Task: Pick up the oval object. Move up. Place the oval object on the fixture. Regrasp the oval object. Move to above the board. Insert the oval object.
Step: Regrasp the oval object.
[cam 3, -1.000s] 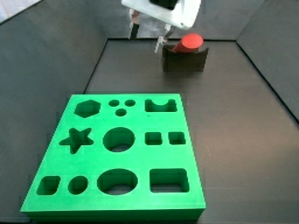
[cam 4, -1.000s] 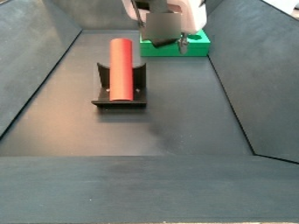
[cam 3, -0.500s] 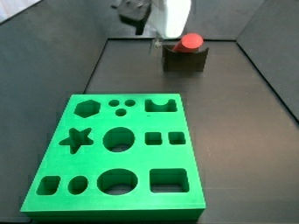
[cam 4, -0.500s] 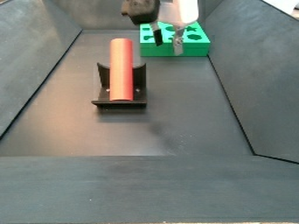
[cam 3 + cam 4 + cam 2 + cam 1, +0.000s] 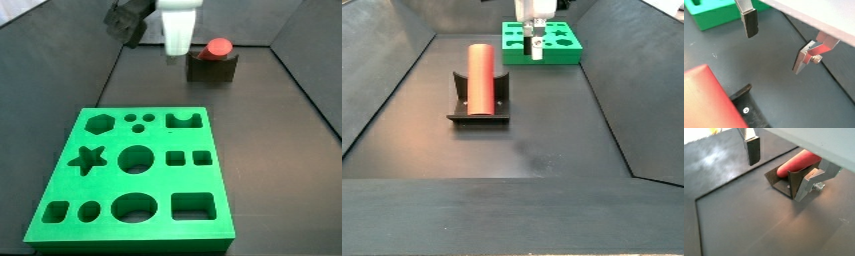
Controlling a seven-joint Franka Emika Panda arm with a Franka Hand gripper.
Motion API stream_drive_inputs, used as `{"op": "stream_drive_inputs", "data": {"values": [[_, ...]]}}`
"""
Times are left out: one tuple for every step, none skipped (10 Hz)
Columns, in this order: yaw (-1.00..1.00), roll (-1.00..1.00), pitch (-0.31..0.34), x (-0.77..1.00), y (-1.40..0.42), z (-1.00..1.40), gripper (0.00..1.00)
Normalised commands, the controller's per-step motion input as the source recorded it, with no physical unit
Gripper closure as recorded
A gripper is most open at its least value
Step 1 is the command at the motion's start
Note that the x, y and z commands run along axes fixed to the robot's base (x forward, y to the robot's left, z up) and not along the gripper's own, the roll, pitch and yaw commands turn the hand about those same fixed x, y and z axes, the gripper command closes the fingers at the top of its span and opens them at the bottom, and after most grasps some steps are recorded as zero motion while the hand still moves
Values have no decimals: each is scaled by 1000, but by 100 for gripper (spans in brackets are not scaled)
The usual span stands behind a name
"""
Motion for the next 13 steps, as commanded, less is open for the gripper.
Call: {"op": "stream_drive_inputs", "data": {"values": [[-560, 352, 14, -40, -5, -3, 0], [-389, 236, 87, -33, 3, -1, 0], [-231, 146, 141, -27, 2, 7, 0], [-155, 110, 171, 1000, 0, 8, 0], [-118, 98, 183, 1000, 0, 3, 0], [-51, 90, 214, 1000, -3, -19, 0], [-15, 77, 210, 1000, -6, -12, 0], [16, 56, 208, 1000, -11, -6, 0], [29, 44, 203, 1000, -15, -7, 0], [40, 27, 200, 1000, -15, -7, 0], [48, 10, 195, 1000, -19, -4, 0], [53, 2, 201, 1000, -19, -1, 0], [53, -4, 203, 1000, -22, 2, 0]]}}
